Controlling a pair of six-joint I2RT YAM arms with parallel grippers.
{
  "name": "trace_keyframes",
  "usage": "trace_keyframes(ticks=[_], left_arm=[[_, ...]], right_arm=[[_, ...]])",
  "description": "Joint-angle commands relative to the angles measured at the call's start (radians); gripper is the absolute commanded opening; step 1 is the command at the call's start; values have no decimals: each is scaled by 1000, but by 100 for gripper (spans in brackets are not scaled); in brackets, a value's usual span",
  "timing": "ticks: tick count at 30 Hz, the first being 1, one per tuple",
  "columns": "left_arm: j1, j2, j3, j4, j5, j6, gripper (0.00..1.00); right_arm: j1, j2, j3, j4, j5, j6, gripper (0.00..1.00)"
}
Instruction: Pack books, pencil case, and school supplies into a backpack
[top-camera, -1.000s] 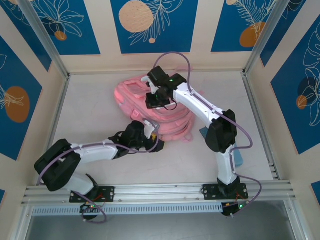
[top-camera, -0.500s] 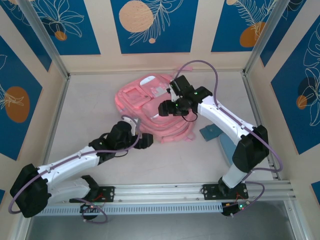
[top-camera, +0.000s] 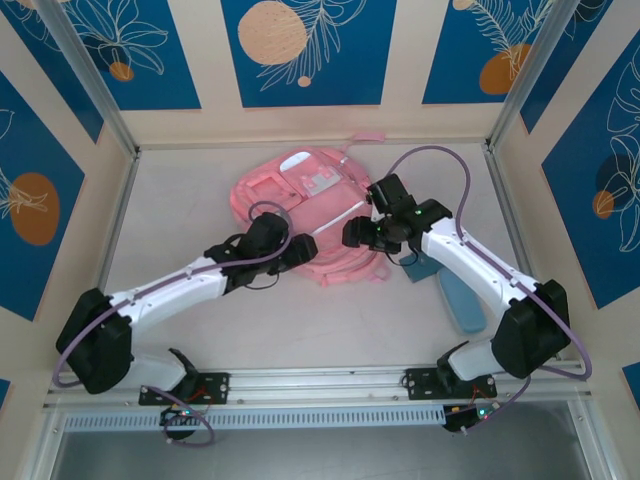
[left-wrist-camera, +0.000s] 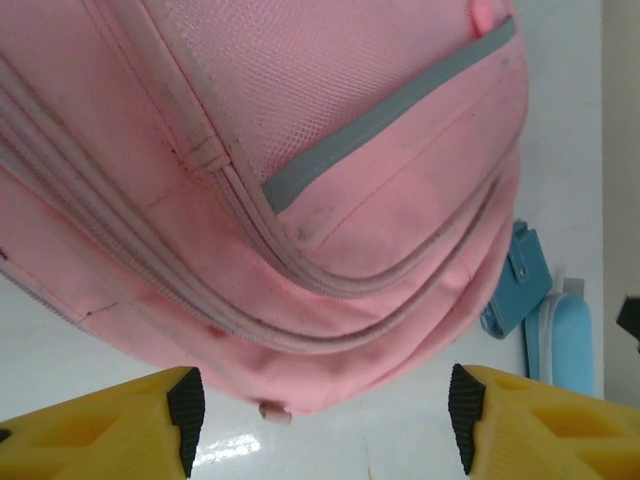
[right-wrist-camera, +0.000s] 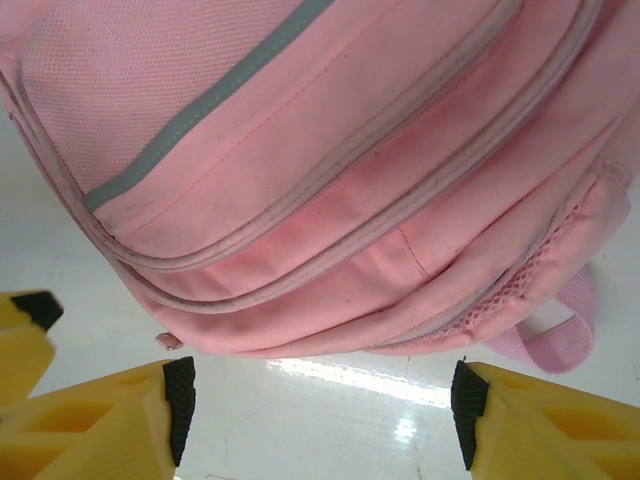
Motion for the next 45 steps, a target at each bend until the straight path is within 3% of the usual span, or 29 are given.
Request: trace_keyframes(ticks=[1, 14, 17, 20, 27, 30, 45], left_arm=[[18, 58, 63, -17, -25, -78, 62], [65, 245, 157, 35, 8, -122, 36], [69, 249, 167, 44, 17, -116, 23], [76, 244, 195, 46, 40, -79, 1], [76, 201, 308, -12, 83, 63, 0], [78, 193, 354, -39, 88, 97, 0], [89, 224, 504, -109, 74, 136, 0]], right_arm=[[-4, -29, -36, 23, -11, 41, 70], [10, -80, -133, 72, -31, 53, 69], [24, -84, -145, 80, -27, 44, 67], [55, -86, -153, 79, 9, 23, 66], [210, -124, -198, 118, 171, -34, 63], [267, -127, -239, 178, 186, -22, 62], [341, -20, -327, 475, 321, 33, 41]])
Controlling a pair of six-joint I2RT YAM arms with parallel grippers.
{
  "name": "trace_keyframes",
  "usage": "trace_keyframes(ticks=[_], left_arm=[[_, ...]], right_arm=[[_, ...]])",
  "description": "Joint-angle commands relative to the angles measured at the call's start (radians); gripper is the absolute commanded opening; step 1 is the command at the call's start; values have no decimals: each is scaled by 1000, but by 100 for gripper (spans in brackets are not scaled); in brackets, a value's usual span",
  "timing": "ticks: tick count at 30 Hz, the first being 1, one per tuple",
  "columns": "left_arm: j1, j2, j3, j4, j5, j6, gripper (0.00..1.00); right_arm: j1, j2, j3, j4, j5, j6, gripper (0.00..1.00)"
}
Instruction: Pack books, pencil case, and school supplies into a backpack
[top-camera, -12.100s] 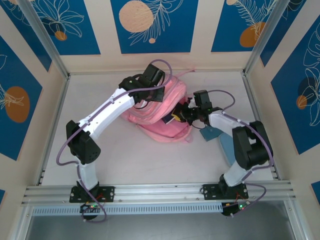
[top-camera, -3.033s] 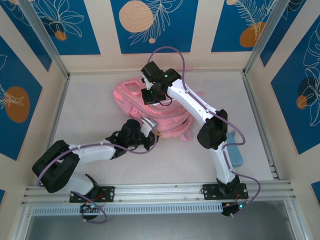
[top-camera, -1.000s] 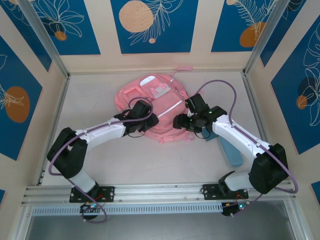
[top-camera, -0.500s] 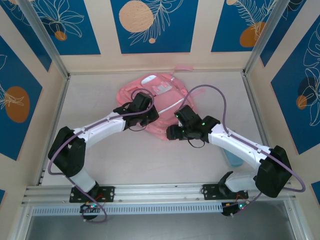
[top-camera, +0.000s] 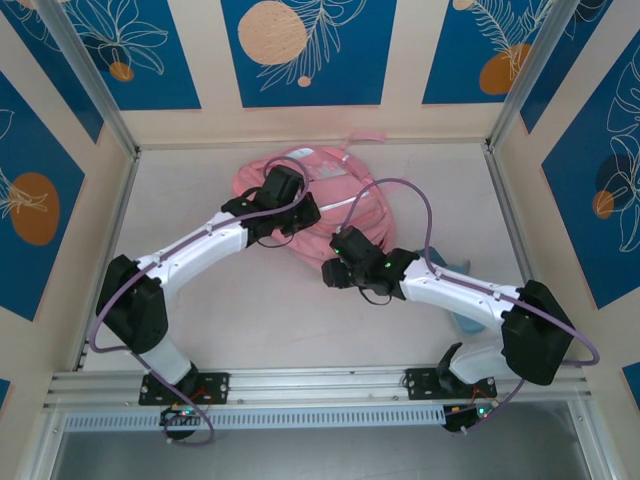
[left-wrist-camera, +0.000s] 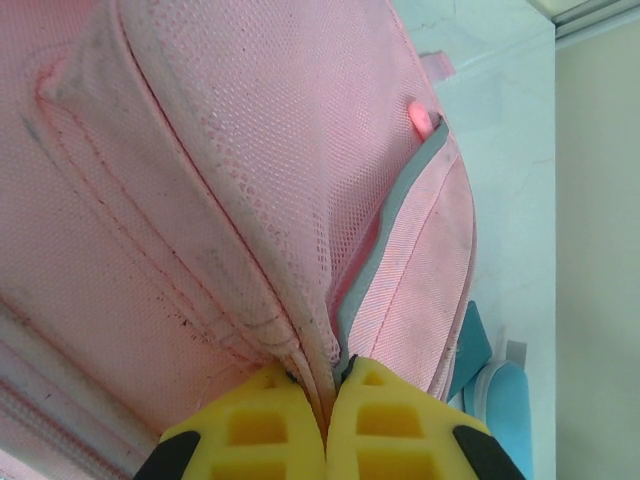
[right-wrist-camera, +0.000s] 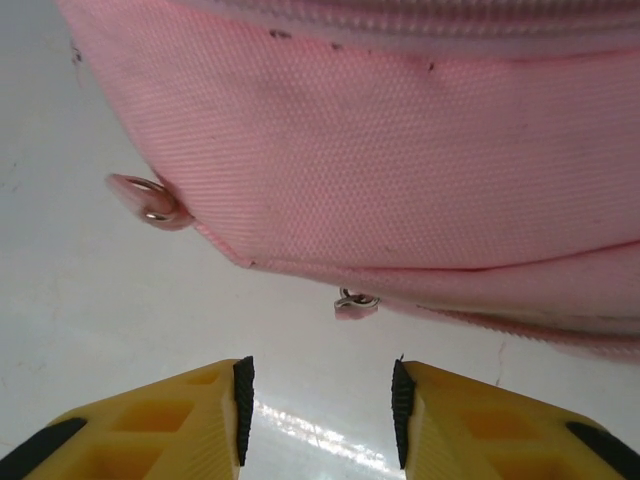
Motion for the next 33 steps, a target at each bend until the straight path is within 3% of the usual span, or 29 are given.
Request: trace_keyframes(ticks=[1, 16, 23, 33], left_arm=[[11, -14, 75, 64, 17, 62, 0], [19, -2, 122, 25, 23, 62, 0], [24, -8, 115, 15, 15, 64, 0], [43, -31, 75, -7, -6, 92, 0]], right_arm=[[5, 24, -31, 113, 70, 19, 41], [7, 125, -80, 329, 144, -77, 28], [11, 108, -99, 304, 173, -85, 7], [8, 55, -126, 231, 241, -76, 0]])
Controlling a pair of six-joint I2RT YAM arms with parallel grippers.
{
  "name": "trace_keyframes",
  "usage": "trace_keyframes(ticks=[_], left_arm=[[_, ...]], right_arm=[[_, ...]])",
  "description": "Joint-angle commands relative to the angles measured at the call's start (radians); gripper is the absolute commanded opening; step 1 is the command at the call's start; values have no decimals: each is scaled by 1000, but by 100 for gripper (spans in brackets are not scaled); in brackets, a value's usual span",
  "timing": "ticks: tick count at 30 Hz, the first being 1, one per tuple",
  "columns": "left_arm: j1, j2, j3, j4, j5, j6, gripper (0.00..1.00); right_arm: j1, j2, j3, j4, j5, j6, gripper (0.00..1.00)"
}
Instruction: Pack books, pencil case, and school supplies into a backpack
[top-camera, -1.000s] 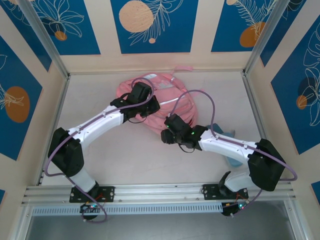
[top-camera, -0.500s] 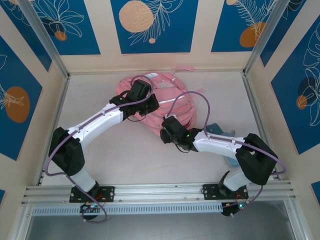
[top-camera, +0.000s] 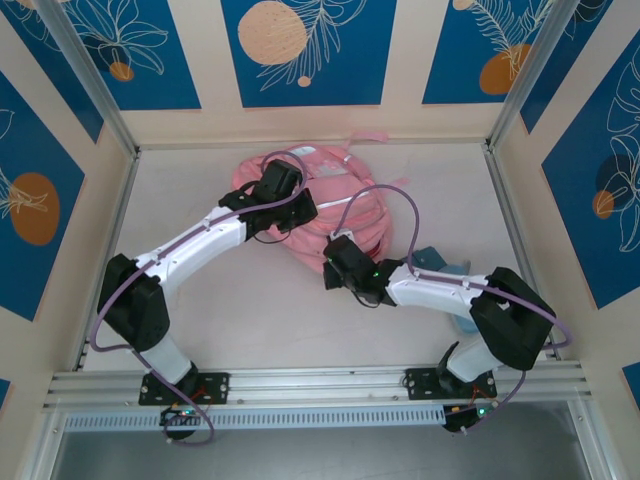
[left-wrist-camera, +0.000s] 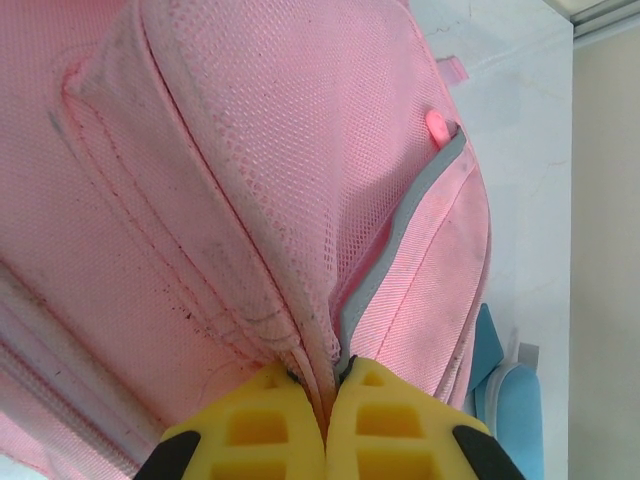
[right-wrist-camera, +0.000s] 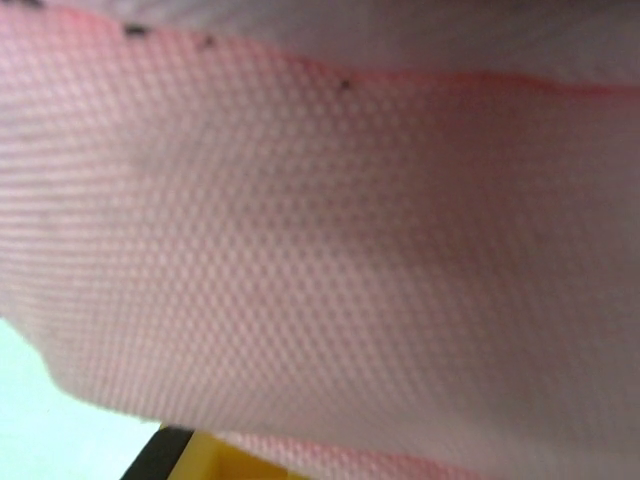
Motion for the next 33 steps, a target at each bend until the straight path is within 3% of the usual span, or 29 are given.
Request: trace_keyframes(ticks=[1, 6, 11, 16, 17, 21, 23, 27, 33], left_arm=[[27, -54, 2, 74, -2, 73, 0], [65, -117, -156, 136, 25, 65, 0], [85, -152, -225, 166, 30, 81, 0], [97, -191, -238, 140, 13, 96, 0], [101, -201, -237, 120, 1, 94, 2], [120, -254, -266, 27, -46, 67, 36], [141, -288, -303, 4, -44, 45, 46], [179, -369, -405, -27, -50, 6, 58], [218, -474, -566, 0, -26, -65, 63]], right_arm=[[-3, -66, -33, -63, 96, 2, 0], [-56, -188, -110, -135, 101, 2, 0], [-167, -289, -151, -120, -104, -91, 0], [-199, -244, -87, -142, -221, -147, 0], [-198, -226, -69, -142, -261, -159, 0], [-176, -124, 21, -128, -410, -171, 0], [-161, -74, 65, -102, -478, -162, 0], [-122, 34, 161, -45, -543, -132, 0], [-79, 192, 324, -7, -627, -104, 0]])
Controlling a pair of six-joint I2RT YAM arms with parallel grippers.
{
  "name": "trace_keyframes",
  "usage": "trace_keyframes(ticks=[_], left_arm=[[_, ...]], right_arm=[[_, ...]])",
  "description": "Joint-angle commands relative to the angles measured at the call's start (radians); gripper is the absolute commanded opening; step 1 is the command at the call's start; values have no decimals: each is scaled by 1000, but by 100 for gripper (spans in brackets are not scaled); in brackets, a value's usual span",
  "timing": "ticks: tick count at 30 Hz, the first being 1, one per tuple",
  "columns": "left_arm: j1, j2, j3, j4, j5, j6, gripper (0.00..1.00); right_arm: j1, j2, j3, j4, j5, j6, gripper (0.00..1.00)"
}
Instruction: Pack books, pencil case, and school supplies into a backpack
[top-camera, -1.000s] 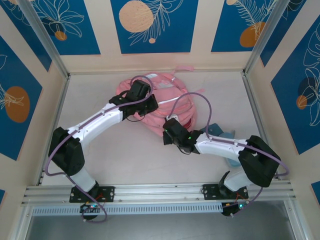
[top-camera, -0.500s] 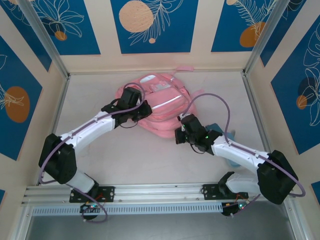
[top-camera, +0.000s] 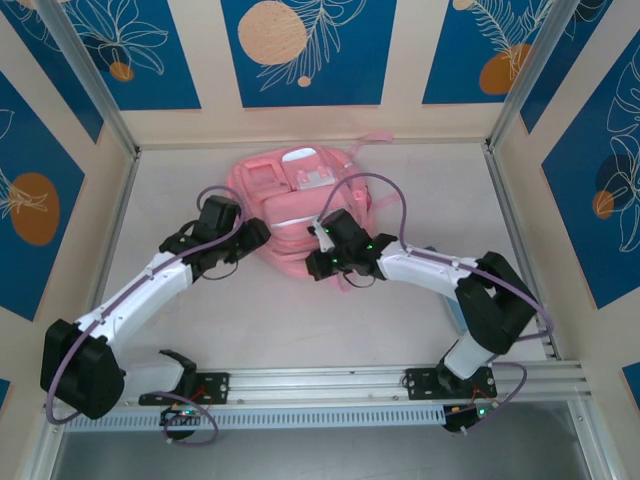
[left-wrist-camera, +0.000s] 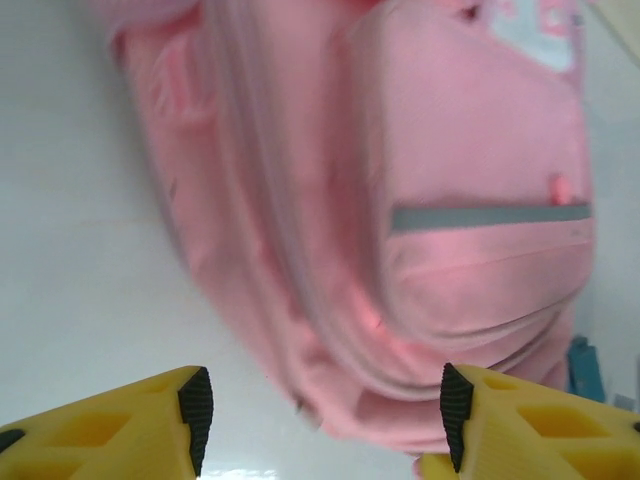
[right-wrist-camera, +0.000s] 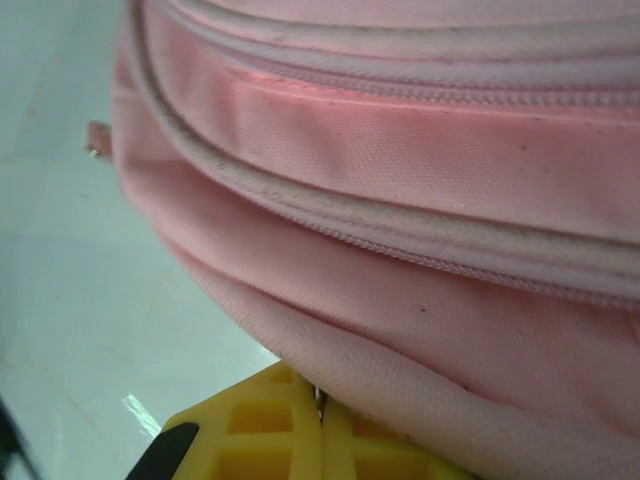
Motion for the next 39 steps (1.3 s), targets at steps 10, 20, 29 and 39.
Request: trace_keyframes(ticks=[10, 20, 29, 39], left_arm=[[17, -62, -269, 367, 49, -264, 64], [16, -41, -279, 507, -22, -290, 66], [13, 63, -269, 549, 18, -313, 36], [14, 59, -178, 274, -82, -235, 0]], right_arm=[[73, 184, 278, -13, -133, 7, 0], [88, 178, 308, -136, -106, 71, 0], [89, 172, 366, -243, -62, 113, 0], [75, 108, 337, -464, 146, 122, 0]])
